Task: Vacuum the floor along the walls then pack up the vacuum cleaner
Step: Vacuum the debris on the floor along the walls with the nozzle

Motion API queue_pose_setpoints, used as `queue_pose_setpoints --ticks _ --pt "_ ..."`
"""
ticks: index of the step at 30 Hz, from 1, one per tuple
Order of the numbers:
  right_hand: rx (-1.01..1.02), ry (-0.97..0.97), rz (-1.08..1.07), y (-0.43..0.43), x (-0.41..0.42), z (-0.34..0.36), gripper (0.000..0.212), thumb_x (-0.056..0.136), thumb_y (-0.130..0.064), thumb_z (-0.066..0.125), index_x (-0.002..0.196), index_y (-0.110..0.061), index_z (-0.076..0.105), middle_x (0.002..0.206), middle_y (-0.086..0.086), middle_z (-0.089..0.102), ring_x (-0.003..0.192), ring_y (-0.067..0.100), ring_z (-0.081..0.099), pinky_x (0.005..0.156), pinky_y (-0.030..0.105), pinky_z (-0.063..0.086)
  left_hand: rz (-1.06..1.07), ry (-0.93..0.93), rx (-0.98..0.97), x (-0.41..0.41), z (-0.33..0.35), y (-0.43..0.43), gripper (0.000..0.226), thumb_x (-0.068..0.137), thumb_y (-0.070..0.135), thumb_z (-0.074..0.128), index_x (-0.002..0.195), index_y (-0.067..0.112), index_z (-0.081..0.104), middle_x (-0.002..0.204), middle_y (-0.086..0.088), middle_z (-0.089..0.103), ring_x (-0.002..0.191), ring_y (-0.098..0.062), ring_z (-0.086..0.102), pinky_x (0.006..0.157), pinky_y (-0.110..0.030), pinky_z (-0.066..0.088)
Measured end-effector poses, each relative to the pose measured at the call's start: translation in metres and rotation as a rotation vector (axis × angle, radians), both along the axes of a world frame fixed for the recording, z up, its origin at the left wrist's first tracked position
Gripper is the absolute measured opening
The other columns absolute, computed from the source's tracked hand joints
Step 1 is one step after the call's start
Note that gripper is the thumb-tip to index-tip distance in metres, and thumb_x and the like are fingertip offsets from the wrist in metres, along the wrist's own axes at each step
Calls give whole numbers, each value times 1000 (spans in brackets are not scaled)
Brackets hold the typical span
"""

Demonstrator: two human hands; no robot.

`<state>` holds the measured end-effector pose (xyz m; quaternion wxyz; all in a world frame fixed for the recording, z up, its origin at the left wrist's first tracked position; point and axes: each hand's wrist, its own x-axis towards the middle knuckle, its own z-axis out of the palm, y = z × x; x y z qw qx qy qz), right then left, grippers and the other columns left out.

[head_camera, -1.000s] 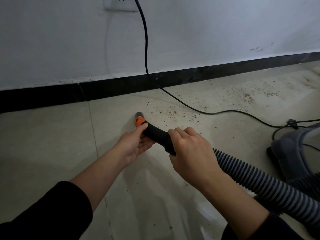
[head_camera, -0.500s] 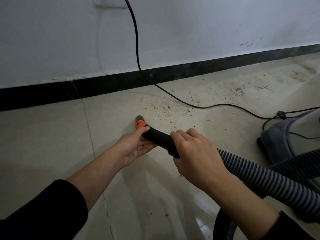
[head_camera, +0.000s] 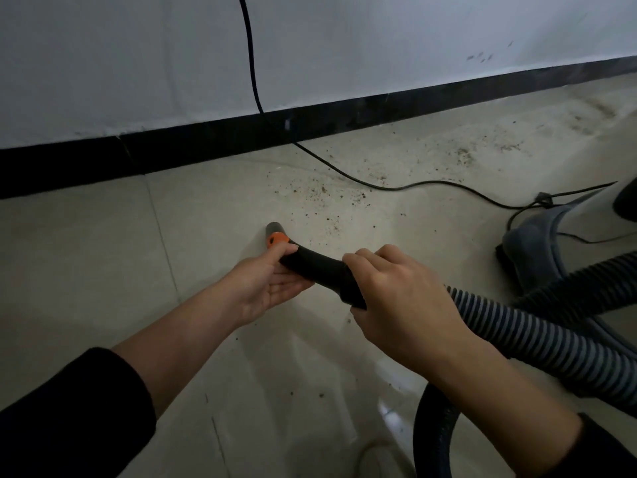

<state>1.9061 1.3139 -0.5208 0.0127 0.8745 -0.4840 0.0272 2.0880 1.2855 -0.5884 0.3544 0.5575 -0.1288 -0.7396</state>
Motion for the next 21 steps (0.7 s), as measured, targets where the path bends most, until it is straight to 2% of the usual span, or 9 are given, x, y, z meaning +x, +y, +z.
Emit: queue_pose_setpoints --ticks 7,11,14,21 --pt "7 28 4 8 -18 6 30 68 -13 77 96 -13 66 79 -1 64 68 19 53 52 29 46 -6 30 15 -18 3 9 36 94 30 60 107 -3 60 99 -21 72 79 -21 74 65 -21 59" --pt "43 41 -2 15 -33 12 25 76 -16 72 100 -14 65 84 -1 65 74 20 54 59 34 51 -8 44 32 -34 6 16 31 95 29 59 104 -1 61 96 -19 72 75 -20 74 63 -21 59" --pt "52 56 -28 21 -42 14 26 73 -16 74 98 -14 66 84 -2 65 75 20 55 59 35 52 -26 63 41 -44 8 20 28 94 28 59 102 2 61 95 -19 73 78 -22 74 63 -21 59" --pt "50 92 -66 28 -54 21 28 72 -16 74 99 -15 66 86 -3 66 77 20 57 58 31 51 -63 101 46 -58 10 20 30 94 27 60 104 -1 60 95 -20 72 75 -21 74 60 -21 58"
